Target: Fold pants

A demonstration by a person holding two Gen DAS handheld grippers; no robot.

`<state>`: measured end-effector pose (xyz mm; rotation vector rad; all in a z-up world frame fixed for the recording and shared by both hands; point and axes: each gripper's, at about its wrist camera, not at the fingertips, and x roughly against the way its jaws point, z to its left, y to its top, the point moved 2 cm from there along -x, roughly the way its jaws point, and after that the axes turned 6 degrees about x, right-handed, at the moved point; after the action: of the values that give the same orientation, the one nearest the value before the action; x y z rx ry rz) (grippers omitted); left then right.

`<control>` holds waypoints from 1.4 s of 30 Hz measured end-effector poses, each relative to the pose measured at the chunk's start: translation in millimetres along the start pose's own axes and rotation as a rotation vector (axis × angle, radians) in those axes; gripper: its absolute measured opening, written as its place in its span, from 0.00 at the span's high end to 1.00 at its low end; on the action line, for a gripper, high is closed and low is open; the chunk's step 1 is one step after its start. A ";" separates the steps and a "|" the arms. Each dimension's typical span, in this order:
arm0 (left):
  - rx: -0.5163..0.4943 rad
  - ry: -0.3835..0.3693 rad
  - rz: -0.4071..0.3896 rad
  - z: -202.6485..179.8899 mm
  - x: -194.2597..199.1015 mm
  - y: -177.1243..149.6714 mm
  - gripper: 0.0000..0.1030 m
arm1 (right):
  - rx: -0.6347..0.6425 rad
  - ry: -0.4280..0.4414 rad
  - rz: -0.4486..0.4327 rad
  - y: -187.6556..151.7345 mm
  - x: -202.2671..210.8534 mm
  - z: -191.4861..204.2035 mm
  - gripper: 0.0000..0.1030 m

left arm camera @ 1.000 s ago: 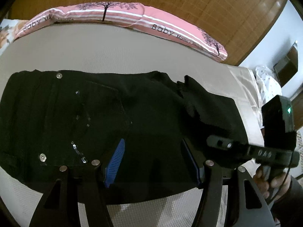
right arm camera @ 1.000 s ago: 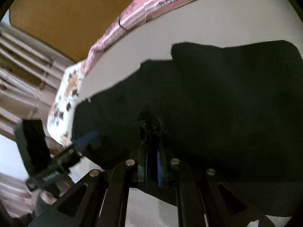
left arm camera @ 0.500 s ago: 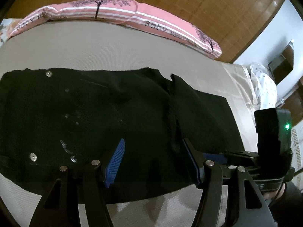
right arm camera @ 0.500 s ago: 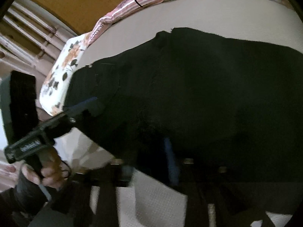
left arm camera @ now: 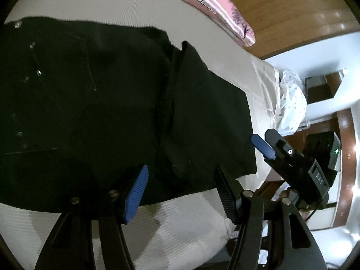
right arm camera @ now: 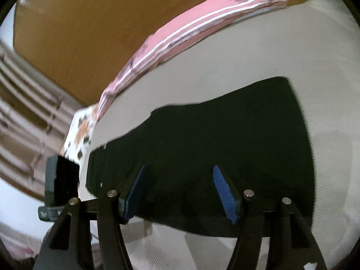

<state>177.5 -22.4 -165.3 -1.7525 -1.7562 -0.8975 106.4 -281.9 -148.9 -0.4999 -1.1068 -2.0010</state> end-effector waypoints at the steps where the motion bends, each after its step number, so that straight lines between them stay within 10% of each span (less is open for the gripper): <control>1: 0.011 0.011 0.006 0.5 -2.4 -0.1 0.41 | -0.012 -0.002 -0.010 1.4 0.8 -3.0 0.41; 14: 0.129 -0.001 0.055 3.0 -30.7 -3.9 0.52 | -0.132 0.026 -0.105 11.8 32.3 -35.8 0.41; 18: 0.134 0.000 0.098 -1.7 -43.9 -9.5 0.86 | -0.151 0.015 -0.105 13.1 30.5 -35.7 0.37; 21: 0.120 0.022 0.077 -6.8 -49.5 -11.1 0.92 | -0.166 -0.011 -0.085 10.6 25.8 -38.4 0.37; 42: -0.038 0.162 -0.003 -10.3 -33.1 -24.0 0.89 | -0.190 -0.173 0.094 -11.4 -7.1 -56.1 0.39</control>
<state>154.2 -51.0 -185.8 -1.6516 -1.6482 -1.0499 103.5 -322.2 -190.1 -0.8221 -0.9792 -2.0193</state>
